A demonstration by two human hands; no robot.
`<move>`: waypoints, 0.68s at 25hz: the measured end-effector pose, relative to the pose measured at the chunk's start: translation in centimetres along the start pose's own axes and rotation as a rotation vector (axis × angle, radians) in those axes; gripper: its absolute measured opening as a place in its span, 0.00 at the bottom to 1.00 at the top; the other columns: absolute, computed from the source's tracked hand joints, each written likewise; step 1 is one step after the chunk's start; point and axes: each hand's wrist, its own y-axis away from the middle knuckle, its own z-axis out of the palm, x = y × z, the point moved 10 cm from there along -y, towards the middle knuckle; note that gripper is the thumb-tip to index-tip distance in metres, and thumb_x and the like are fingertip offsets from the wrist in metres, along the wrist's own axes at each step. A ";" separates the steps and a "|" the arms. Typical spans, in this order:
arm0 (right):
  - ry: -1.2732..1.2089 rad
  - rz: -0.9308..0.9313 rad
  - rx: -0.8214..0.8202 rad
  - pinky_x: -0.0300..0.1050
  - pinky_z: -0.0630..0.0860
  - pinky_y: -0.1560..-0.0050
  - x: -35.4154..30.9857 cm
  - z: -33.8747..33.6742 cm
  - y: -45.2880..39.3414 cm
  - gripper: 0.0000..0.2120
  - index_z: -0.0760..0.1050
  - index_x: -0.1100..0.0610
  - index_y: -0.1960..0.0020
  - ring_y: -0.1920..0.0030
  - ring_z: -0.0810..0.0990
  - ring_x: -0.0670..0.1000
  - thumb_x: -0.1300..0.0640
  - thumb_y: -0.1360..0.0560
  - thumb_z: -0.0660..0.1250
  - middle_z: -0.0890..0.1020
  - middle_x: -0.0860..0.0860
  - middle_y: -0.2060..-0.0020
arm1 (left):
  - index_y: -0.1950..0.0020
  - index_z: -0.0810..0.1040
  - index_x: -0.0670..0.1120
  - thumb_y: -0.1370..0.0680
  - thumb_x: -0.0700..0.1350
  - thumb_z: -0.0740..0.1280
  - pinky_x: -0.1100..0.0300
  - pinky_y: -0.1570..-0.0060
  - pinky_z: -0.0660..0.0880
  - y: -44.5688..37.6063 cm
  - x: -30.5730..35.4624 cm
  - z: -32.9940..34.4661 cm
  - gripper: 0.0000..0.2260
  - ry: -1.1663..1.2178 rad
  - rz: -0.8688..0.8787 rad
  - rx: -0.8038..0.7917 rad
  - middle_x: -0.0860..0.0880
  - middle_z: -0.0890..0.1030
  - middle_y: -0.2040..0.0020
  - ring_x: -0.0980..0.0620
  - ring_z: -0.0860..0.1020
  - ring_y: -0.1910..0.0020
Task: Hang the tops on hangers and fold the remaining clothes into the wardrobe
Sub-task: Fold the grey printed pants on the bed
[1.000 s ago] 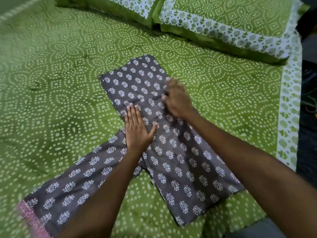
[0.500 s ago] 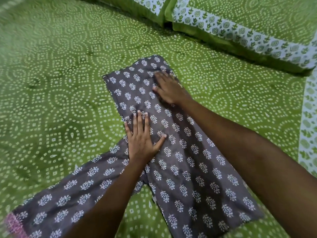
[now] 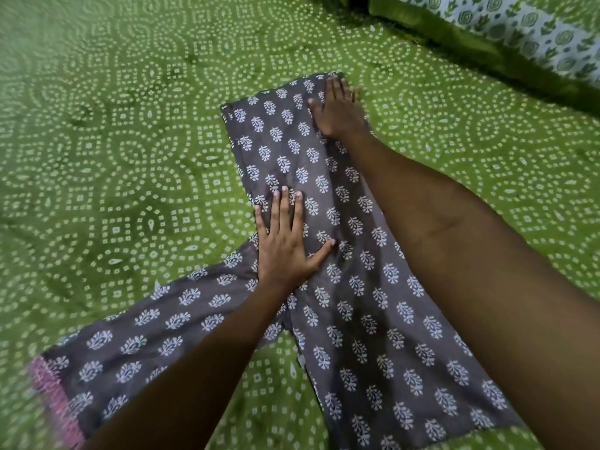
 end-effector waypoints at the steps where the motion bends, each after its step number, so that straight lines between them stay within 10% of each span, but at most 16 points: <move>1: -0.020 0.010 0.004 0.51 0.38 0.25 -0.6 0.2 1.1 0.33 0.43 0.63 0.24 0.24 0.42 0.54 0.42 0.19 0.44 0.46 0.57 0.23 | 0.23 0.54 0.43 0.27 0.70 0.52 0.41 0.28 0.43 0.0 -0.1 0.1 0.42 0.003 -0.004 -0.006 0.41 0.55 0.24 0.44 0.52 0.24; 13: -0.058 0.020 0.148 0.45 0.39 0.26 5.5 5.9 29.9 0.35 0.47 0.61 0.23 0.24 0.47 0.52 0.39 0.23 0.40 0.51 0.55 0.24 | 0.23 0.51 0.44 0.24 0.67 0.45 0.43 0.28 0.38 0.4 0.3 -0.7 0.37 -0.044 -0.011 -0.093 0.41 0.54 0.23 0.44 0.50 0.24; 17: -0.074 0.400 0.226 0.48 0.41 0.26 12.1 6.2 38.2 0.36 0.50 0.64 0.24 0.24 0.48 0.56 0.39 0.23 0.46 0.52 0.59 0.24 | 0.23 0.45 0.43 0.21 0.64 0.46 0.46 0.27 0.38 1.3 0.4 -0.9 0.35 -0.038 -0.088 -0.179 0.42 0.47 0.22 0.45 0.43 0.24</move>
